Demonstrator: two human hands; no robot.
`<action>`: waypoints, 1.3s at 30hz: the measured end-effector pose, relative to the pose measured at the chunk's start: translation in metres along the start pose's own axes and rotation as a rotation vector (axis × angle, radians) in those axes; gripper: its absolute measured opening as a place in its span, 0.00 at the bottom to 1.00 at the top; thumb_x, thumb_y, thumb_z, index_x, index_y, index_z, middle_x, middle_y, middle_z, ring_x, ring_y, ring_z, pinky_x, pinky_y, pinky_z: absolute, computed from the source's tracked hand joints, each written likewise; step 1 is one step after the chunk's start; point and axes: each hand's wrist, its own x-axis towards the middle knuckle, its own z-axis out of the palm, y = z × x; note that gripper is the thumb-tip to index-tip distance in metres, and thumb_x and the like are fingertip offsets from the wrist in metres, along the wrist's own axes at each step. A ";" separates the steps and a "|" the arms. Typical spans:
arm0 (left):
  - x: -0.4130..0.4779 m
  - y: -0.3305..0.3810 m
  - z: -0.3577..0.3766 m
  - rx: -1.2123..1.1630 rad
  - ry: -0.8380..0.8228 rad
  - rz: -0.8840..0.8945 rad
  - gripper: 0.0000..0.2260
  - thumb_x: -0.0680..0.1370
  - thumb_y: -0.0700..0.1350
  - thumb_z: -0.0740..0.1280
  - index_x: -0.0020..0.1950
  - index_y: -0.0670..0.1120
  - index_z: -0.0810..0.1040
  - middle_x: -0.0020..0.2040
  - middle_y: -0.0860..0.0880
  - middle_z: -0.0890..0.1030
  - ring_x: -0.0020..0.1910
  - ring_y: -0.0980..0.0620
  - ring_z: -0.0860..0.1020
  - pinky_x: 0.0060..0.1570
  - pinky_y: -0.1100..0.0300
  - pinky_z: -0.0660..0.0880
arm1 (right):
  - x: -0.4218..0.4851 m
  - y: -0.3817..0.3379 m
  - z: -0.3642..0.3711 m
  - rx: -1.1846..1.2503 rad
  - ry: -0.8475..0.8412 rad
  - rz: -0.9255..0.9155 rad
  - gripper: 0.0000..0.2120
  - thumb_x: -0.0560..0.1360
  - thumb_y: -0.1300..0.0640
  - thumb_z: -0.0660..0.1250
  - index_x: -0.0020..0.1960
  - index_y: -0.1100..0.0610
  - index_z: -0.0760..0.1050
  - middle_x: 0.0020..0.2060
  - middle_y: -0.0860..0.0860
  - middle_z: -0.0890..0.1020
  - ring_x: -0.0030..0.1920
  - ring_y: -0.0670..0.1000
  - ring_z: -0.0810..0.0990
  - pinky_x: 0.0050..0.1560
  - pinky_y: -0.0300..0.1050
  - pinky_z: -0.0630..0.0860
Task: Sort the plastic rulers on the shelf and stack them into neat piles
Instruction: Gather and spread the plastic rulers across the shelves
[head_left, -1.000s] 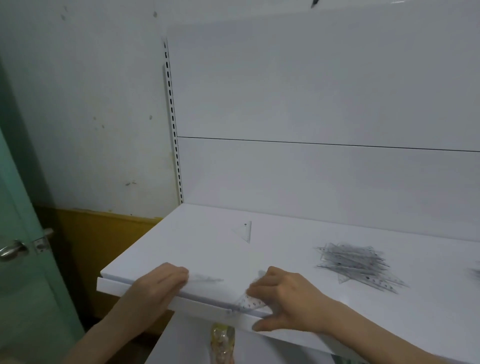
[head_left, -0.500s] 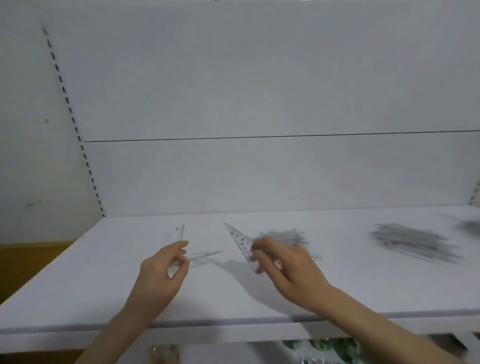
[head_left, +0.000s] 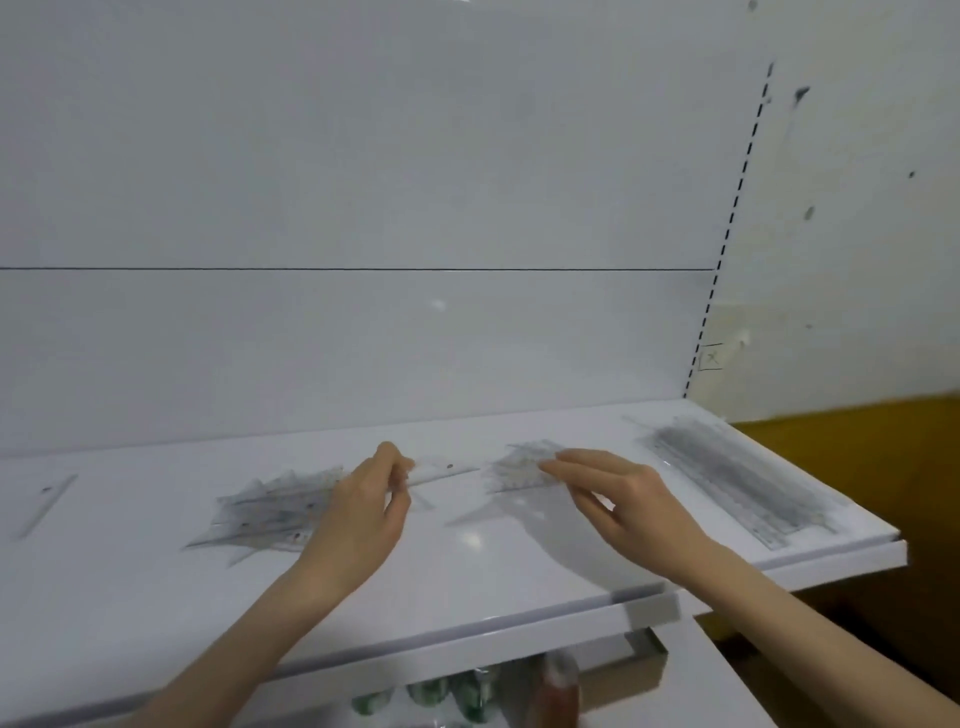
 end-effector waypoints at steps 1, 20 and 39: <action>0.002 0.005 0.010 0.005 -0.005 -0.010 0.11 0.77 0.34 0.62 0.43 0.49 0.65 0.51 0.49 0.81 0.47 0.50 0.79 0.45 0.56 0.73 | -0.006 0.015 -0.005 -0.016 -0.011 0.029 0.16 0.78 0.58 0.60 0.63 0.53 0.78 0.57 0.50 0.82 0.57 0.50 0.80 0.56 0.42 0.77; 0.010 0.011 0.023 0.182 0.062 -0.349 0.13 0.70 0.33 0.67 0.40 0.47 0.64 0.37 0.51 0.68 0.36 0.57 0.67 0.34 0.62 0.64 | 0.055 0.081 0.021 -0.202 -0.591 0.200 0.20 0.76 0.64 0.52 0.64 0.60 0.73 0.65 0.53 0.76 0.65 0.59 0.69 0.66 0.51 0.64; -0.066 -0.016 -0.098 0.260 0.227 -0.506 0.11 0.71 0.36 0.69 0.43 0.47 0.67 0.37 0.49 0.73 0.32 0.55 0.70 0.32 0.65 0.66 | 0.127 -0.061 0.129 0.000 -0.013 -0.530 0.28 0.56 0.75 0.74 0.56 0.62 0.80 0.49 0.56 0.84 0.39 0.55 0.83 0.24 0.42 0.76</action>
